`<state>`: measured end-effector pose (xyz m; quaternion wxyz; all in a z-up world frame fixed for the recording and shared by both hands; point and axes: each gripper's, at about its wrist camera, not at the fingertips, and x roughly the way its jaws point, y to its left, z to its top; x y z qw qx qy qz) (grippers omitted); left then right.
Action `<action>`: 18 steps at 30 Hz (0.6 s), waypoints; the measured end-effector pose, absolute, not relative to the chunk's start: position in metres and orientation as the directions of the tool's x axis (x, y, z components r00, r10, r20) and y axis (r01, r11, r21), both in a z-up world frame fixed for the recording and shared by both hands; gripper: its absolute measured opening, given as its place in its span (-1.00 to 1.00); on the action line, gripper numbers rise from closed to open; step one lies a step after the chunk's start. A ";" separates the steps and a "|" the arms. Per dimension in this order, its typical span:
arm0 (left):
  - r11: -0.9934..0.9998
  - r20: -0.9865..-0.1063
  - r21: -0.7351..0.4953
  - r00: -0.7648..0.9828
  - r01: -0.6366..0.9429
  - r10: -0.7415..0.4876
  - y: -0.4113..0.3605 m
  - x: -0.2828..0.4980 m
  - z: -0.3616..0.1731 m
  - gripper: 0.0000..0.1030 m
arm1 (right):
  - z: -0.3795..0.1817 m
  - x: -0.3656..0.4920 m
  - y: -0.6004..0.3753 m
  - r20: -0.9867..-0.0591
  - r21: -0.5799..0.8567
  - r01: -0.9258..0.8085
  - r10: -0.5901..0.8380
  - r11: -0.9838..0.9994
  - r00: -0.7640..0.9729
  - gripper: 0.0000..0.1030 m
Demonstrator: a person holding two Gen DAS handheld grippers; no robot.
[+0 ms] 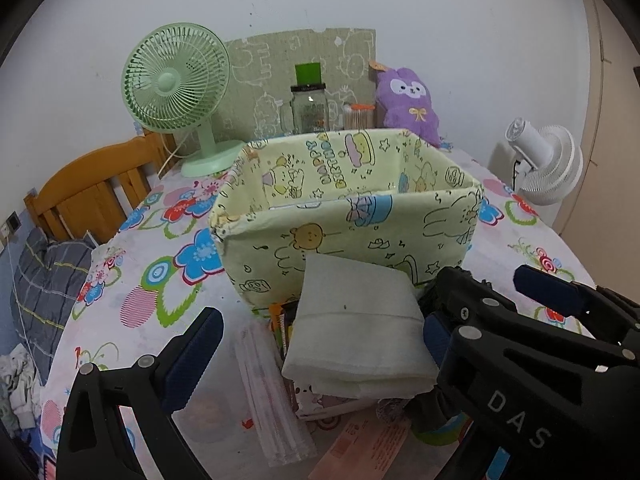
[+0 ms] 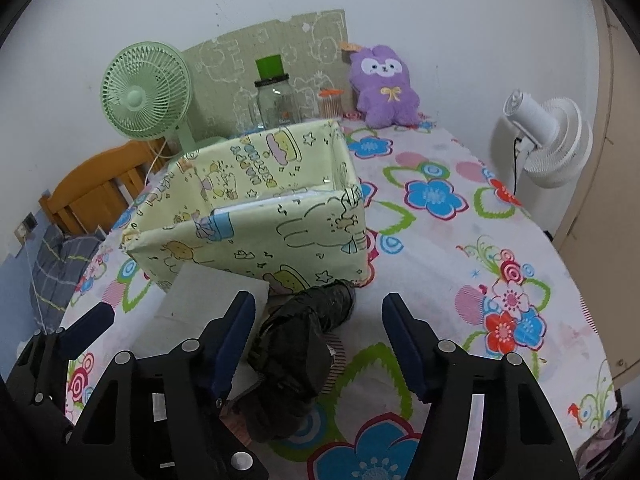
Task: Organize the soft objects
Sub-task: 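Grasp the folded white cloth with the left tool while the right tool grasps the black plastic bundle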
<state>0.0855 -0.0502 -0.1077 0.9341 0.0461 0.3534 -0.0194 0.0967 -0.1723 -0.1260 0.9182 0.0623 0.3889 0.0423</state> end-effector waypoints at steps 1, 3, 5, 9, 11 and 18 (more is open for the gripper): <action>0.995 -0.665 0.077 0.747 0.069 -0.001 -0.052 0.087 -0.109 0.95 | -0.127 0.097 -0.172 -0.712 0.153 -0.030 0.131 0.988 0.690 0.23; 0.994 -0.672 0.087 0.741 0.073 0.004 -0.055 0.088 -0.112 0.95 | -0.132 0.101 -0.173 -0.720 0.166 -0.033 0.144 0.986 0.678 0.13; 0.992 -0.676 0.095 0.737 0.078 0.007 -0.058 0.090 -0.113 0.95 | -0.135 0.103 -0.174 -0.726 0.187 -0.041 0.166 0.982 0.667 -0.06; 0.992 -0.678 0.095 0.735 0.083 0.003 -0.060 0.092 -0.114 0.95 | -0.137 0.104 -0.173 -0.724 0.215 -0.060 0.200 0.975 0.661 -0.37; 0.992 -0.677 0.097 0.736 0.082 0.006 -0.061 0.093 -0.114 0.96 | -0.137 0.103 -0.174 -0.722 0.216 -0.060 0.201 0.975 0.662 -0.45; 0.989 -0.666 0.119 0.746 0.088 0.014 -0.069 0.091 -0.112 0.64 | -0.135 0.101 -0.182 -0.716 0.217 -0.046 0.191 0.975 0.671 -0.48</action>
